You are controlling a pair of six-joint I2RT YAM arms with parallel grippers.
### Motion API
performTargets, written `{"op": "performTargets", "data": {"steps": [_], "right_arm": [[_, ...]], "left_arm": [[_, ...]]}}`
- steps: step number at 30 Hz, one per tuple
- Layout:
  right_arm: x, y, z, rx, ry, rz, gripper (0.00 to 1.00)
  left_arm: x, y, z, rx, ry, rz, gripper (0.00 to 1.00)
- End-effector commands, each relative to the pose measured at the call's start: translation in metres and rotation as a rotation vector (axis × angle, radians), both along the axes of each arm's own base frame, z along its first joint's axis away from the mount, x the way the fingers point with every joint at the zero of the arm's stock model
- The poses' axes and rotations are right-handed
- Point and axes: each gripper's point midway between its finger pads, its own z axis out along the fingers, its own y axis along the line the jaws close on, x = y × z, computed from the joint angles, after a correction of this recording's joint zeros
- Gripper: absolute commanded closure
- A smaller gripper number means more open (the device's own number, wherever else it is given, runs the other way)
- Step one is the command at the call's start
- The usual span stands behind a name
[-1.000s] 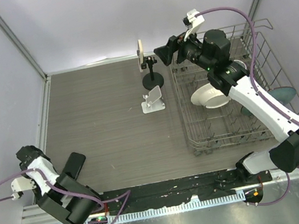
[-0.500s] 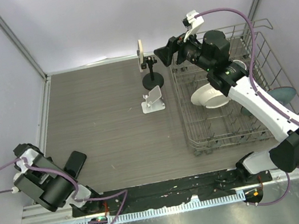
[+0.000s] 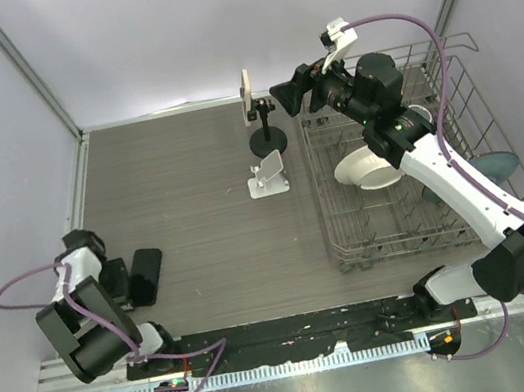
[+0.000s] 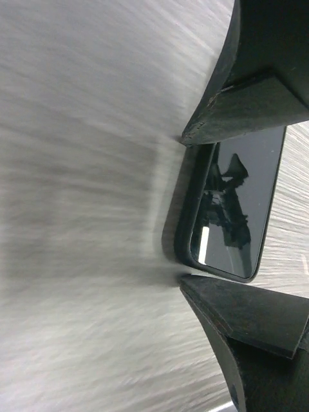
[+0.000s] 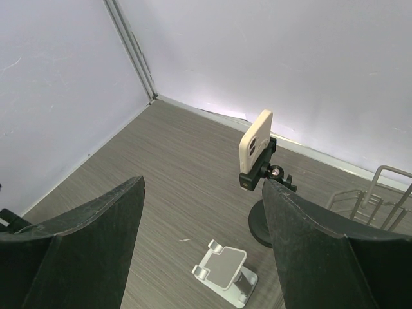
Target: Place the phone on the phone stand
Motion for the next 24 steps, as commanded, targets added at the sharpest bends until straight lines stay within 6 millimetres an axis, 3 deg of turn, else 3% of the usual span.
{"op": "performTargets", "data": {"steps": [1, 3, 6, 9, 10, 12, 15, 16, 17, 19, 20, 21, 23, 24], "right_arm": [[-0.009, -0.006, 0.031, 0.041, -0.085, -0.001, 0.21], [-0.008, -0.006, 0.031, 0.040, -0.086, -0.003, 0.21], [-0.008, -0.007, 0.031, 0.039, -0.087, -0.006, 0.21], [-0.008, -0.006, 0.031, 0.039, -0.087, -0.003, 0.21], [-0.008, -0.006, 0.030, 0.039, -0.085, -0.003, 0.21], [-0.007, -0.006, 0.031, 0.038, -0.086, -0.003, 0.21], [-0.007, -0.005, 0.030, 0.040, -0.083, -0.001, 0.21], [-0.008, -0.005, 0.030, 0.039, -0.083, 0.004, 0.21], [-0.008, -0.005, 0.030, 0.039, -0.083, 0.004, 0.21], [-0.008, -0.003, 0.029, 0.036, -0.084, 0.011, 0.21], [-0.007, -0.003, 0.028, 0.032, -0.083, 0.011, 0.21], [-0.007, -0.003, 0.029, 0.030, -0.086, 0.012, 0.21], [-0.005, -0.003, 0.025, 0.022, -0.083, 0.007, 0.21], [-0.004, -0.004, 0.026, 0.022, -0.082, 0.004, 0.21]], "left_arm": [[0.009, -0.067, -0.003, -0.159, -0.035, -0.085, 0.13], [0.022, -0.082, 0.004, -0.140, -0.069, -0.190, 0.09], [0.036, -0.088, 0.026, -0.047, -0.105, -0.327, 0.00], [0.043, -0.089, 0.045, 0.028, -0.146, -0.420, 0.00], [0.055, -0.099, 0.048, 0.006, -0.214, -0.483, 0.00], [0.057, -0.110, 0.049, -0.028, -0.263, -0.542, 0.00], [0.072, -0.100, 0.072, 0.133, -0.298, -0.730, 0.00], [0.087, -0.097, 0.085, 0.201, -0.340, -0.809, 0.00], [0.096, -0.106, 0.098, 0.282, -0.347, -1.057, 0.04], [0.114, -0.126, 0.119, 0.359, -0.427, -1.292, 0.09], [0.116, -0.148, 0.128, 0.414, -0.436, -1.545, 0.08], [0.116, -0.166, 0.131, 0.412, -0.468, -1.674, 0.00], [0.116, -0.188, 0.129, 0.475, -0.427, -1.869, 0.00], [0.118, -0.181, 0.126, 0.547, -0.337, -1.934, 0.00]]}}
